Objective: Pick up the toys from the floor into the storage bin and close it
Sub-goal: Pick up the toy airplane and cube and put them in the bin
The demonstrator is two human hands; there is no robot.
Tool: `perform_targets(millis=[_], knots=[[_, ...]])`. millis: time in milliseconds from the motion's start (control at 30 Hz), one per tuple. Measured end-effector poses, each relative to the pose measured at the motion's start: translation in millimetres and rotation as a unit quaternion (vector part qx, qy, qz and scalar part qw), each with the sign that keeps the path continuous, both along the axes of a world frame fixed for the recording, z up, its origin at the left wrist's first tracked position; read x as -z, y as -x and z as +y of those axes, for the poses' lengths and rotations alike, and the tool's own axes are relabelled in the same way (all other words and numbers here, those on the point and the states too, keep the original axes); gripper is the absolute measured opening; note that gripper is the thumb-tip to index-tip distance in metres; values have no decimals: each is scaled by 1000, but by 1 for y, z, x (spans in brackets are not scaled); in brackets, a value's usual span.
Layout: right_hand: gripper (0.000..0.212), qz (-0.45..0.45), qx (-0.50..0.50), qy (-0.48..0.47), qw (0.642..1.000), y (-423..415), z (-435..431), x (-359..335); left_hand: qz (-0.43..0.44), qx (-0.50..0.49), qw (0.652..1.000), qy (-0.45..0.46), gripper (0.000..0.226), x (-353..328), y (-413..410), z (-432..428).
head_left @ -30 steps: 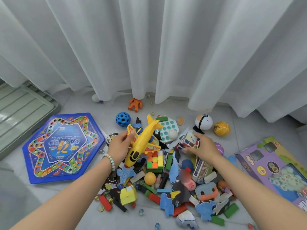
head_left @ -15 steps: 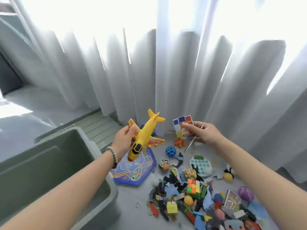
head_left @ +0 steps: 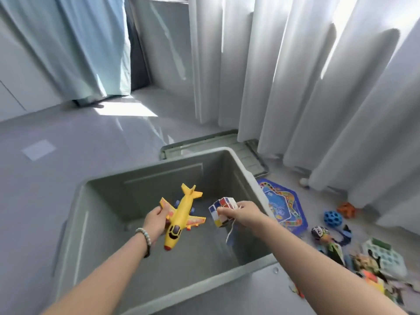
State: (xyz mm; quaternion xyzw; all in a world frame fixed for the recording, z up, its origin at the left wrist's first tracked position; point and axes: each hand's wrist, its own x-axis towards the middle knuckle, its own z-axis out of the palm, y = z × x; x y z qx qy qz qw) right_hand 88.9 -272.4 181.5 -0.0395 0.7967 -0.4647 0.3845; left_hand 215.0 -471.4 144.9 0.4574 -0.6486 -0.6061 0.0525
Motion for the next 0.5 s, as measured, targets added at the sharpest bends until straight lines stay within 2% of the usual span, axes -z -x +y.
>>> perform_targets(millis=[133,200,267,400,500], knots=[[35,-56,30,-76,995,5,-14,64,-18,-36,996,-81,29,56,-6,-4],[52,-97,42,-82,991,11,-18,86,-27,-35,993,-108,27,76,-3,-5],[56,-126,48,-72,988,13,-23,97,-38,-38,991,-125,26,94,0,-6],[64,-108,69,-70,989,19,-27,113,-41,-49,985,-157,23,119,9,-6],[59,-87,32,-100,991,18,-24,111,-55,-55,985,-153,16,133,9,0]])
